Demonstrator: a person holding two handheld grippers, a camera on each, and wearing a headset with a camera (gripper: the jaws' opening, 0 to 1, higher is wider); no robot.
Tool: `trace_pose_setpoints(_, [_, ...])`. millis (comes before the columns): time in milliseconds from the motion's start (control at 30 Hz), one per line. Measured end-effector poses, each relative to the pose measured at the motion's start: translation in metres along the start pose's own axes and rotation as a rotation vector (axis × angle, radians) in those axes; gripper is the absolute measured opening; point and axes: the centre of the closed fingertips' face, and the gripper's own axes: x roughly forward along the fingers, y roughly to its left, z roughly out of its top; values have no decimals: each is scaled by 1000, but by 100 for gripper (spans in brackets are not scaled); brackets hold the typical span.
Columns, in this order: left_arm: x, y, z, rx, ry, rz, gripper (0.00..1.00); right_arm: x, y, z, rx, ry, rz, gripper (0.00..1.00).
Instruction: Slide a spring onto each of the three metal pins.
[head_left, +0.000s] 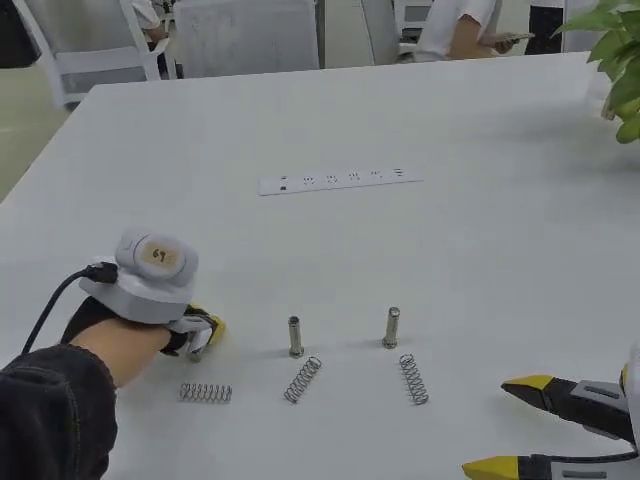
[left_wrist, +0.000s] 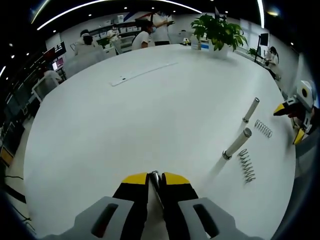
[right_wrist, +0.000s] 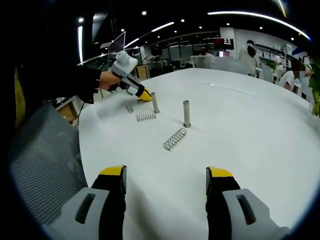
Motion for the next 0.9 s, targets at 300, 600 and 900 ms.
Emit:
trace_pose_setpoints(300, [-1,-1,-1,-8,7,-3,0,-1,0,0,-2,0,-2,63])
trace_pose_setpoints(600, [-5,-2,-2,-18,8,-9,0,0,3,2,-10,-1,4,63])
trace_pose_setpoints(900, [-15,-5,4,-26,-17,-14,0,1,4,4,-15,-3,7,63])
